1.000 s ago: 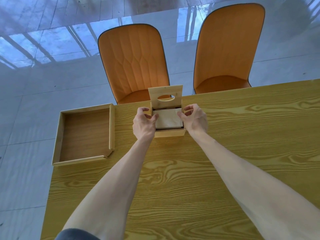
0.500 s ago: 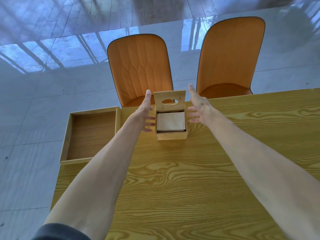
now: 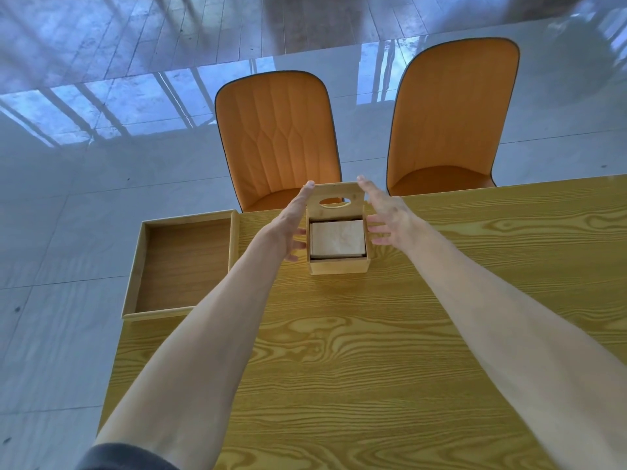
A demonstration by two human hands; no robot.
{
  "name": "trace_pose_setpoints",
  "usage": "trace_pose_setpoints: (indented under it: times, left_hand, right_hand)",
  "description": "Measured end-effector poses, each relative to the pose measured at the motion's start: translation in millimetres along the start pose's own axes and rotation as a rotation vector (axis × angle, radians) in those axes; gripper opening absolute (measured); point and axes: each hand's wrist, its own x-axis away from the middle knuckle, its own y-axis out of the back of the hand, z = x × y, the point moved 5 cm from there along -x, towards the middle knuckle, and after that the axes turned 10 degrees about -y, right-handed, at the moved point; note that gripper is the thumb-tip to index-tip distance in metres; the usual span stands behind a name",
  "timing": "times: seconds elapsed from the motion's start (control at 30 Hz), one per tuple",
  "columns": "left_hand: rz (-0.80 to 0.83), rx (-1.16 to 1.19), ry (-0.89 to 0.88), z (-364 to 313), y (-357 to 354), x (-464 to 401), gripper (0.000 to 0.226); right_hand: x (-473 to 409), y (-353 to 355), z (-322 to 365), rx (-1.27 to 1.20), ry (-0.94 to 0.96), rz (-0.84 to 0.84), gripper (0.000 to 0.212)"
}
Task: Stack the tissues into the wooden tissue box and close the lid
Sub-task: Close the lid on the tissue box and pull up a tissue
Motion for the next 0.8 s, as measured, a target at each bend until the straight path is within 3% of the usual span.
trace_pose_setpoints:
  times: [0.17, 0.43, 0.8]
  left_hand:
    - [0.02, 0.015, -0.039, 11, 4, 7, 0.096]
    - [0.021, 0.102, -0.1, 37, 4, 19, 0.071]
    - [-0.056, 0.094, -0.211, 70, 5, 19, 0.056]
  right_hand:
    - [7, 2, -14, -0.002, 0.03, 0.027, 0.086]
    - [13, 6, -45, 0.023, 0.099, 0.05, 0.066]
    - [1, 7, -75, 0.019, 0.153, -0.039, 0.056]
